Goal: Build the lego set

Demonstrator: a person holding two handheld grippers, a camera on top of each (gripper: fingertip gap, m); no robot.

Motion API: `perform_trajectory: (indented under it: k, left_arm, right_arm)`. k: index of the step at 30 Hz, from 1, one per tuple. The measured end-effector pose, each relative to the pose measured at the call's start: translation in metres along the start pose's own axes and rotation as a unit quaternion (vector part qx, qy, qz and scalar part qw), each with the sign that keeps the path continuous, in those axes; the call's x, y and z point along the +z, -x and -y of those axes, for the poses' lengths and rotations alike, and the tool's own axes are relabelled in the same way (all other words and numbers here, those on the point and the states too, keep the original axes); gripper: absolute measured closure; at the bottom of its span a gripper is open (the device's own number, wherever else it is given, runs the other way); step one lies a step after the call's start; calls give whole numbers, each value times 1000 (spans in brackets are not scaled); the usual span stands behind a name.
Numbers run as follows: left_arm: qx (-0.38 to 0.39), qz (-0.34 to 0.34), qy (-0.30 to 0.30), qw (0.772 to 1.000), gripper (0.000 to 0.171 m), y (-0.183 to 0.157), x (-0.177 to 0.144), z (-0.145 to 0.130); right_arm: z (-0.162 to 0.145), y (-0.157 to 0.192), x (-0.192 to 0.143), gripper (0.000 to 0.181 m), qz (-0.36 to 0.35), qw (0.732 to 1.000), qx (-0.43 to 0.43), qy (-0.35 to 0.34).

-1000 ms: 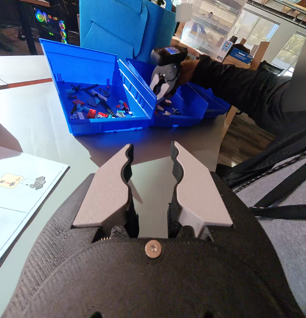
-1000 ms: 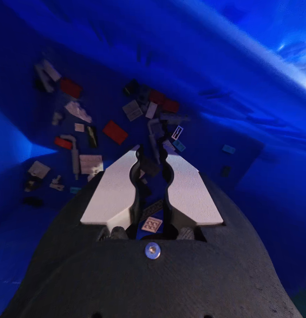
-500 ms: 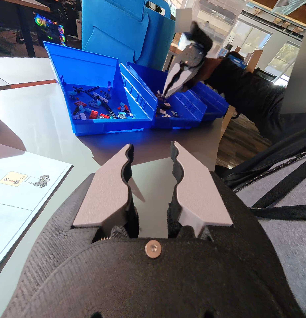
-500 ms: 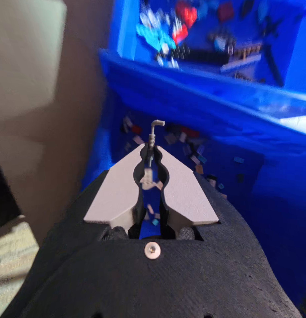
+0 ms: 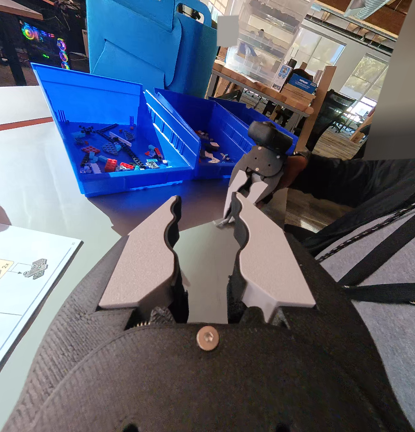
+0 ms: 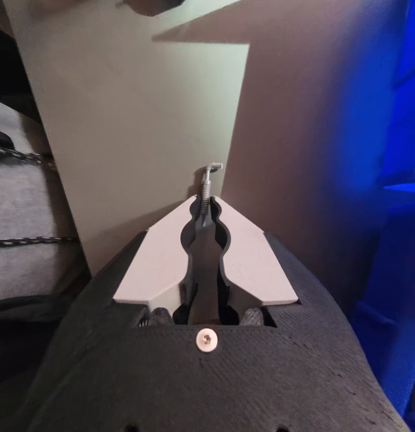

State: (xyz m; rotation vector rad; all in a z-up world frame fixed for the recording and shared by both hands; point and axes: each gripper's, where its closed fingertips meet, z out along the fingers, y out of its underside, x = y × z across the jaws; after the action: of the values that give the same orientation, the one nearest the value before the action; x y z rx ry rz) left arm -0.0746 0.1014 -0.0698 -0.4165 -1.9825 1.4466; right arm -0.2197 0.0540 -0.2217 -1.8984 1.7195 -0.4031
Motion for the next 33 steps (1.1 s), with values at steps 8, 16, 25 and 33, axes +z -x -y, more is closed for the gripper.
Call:
perform_trajectory:
  k: [8,16,25,33]
  left_arm:
    - [-10,7,-4,1000,126,4,-7,-6]
    - [-10,3,-1,1000,126,4,-4,-8]
    - [-23,27,-4,999,126,19,-24,-10]
    - [-12,39,-19,999,126,23,-41,-3]
  right_arm:
    - [18,-74,-123,160,-96,995,-16,-3]
    - [-80,-147,-111,166,-69,964,-66,247]
    - [-94,-146,-94,167,-41,953,-88,287]
    - [-95,-149,-95,171,-55,948,-88,301]
